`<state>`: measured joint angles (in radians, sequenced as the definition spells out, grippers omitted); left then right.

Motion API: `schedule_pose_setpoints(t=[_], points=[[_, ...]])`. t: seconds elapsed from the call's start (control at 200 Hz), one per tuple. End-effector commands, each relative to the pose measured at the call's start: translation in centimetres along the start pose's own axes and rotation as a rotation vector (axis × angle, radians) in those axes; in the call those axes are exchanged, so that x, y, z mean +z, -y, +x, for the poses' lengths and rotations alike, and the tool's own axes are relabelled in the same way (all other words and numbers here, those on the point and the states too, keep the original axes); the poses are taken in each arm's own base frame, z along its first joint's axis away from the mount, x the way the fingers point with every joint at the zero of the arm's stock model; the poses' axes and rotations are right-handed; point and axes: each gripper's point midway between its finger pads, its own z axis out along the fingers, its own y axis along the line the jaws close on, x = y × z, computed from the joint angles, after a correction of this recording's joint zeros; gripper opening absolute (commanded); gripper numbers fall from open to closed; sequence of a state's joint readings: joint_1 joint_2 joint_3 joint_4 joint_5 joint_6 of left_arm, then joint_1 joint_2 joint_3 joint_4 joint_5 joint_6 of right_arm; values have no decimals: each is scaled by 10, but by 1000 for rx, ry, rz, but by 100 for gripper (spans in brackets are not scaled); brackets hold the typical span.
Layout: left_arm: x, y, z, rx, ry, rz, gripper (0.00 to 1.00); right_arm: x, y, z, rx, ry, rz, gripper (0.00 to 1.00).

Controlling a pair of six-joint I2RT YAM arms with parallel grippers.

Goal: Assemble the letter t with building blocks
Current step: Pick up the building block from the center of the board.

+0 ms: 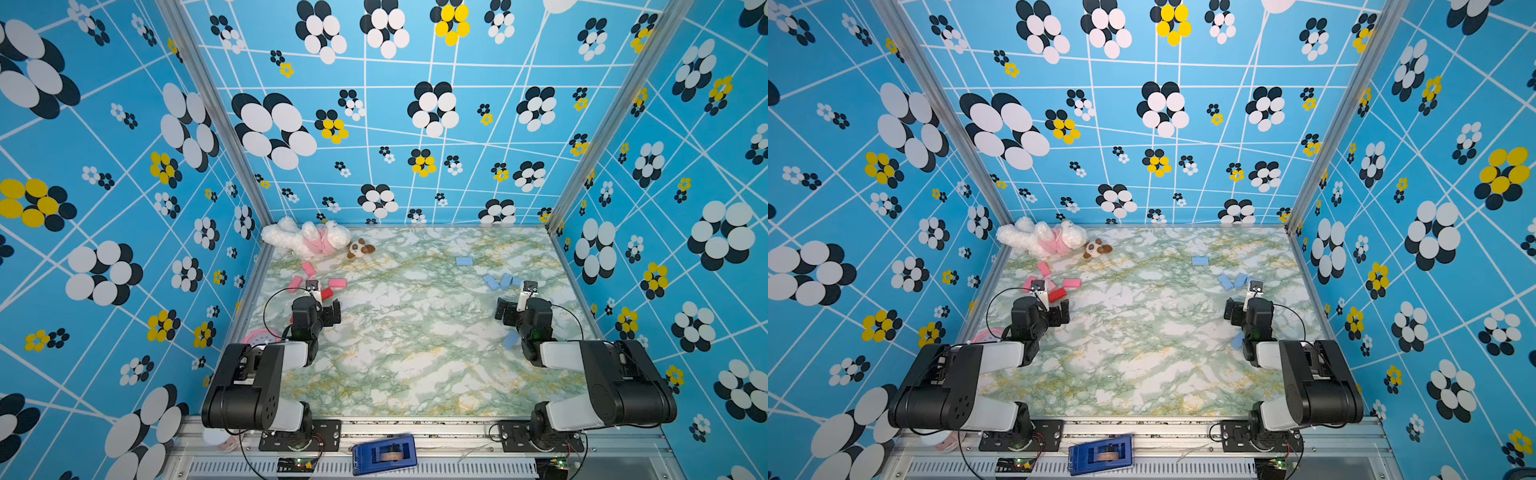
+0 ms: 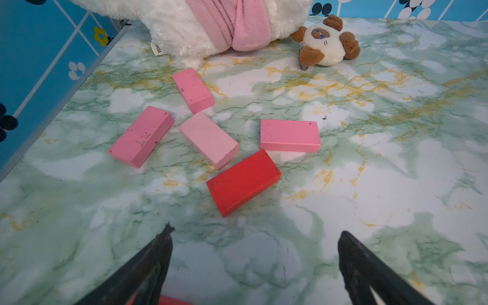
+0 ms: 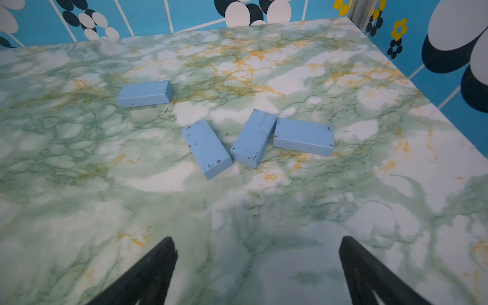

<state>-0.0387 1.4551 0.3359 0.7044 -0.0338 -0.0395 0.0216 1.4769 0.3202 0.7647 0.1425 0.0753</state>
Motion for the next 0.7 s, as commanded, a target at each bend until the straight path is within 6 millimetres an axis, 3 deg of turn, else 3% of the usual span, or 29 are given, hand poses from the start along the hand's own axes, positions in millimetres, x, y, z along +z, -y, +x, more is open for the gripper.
schedule_pose_setpoints(t=[0.0,0.695], points=[[14,1,-43,29,148,22,99,12,-8,-42,-39,155,-47,99],[14,1,-44,30,147,23,99,13,0,-43,-19,156,0,99]])
